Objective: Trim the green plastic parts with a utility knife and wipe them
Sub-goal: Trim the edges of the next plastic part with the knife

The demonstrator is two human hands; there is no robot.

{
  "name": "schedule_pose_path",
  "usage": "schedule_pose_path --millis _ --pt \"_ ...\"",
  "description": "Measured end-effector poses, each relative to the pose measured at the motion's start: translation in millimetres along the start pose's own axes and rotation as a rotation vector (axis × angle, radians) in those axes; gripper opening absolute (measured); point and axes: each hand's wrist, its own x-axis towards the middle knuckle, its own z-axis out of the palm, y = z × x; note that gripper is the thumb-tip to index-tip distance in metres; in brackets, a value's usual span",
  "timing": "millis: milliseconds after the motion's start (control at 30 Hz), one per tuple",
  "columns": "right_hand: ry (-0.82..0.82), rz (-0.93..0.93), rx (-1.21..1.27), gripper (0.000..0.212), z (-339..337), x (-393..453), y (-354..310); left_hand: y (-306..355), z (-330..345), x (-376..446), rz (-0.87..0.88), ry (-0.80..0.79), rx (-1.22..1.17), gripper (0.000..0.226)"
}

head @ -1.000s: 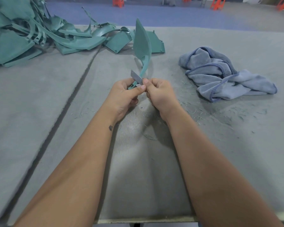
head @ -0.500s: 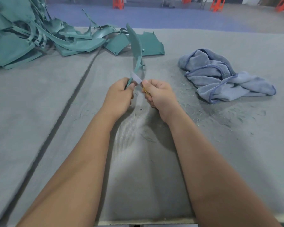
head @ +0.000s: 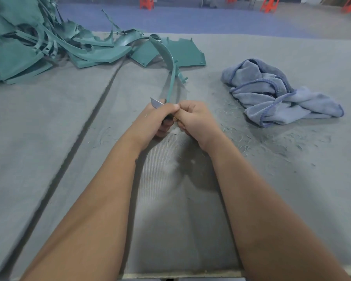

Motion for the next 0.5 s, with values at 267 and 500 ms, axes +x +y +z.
schedule_pose_path --millis 267,500 --pt "0.042 0.061 -0.001 0.036 -3.2 2.9 -0.4 -0.4 -4.2 -1.0 -0.002 -0.080 0.018 0.026" --pt "0.127 0.030 0.001 0.040 -2.4 6.1 5.8 3.2 -1.2 -4.0 0.003 -0.019 0.092 0.031"
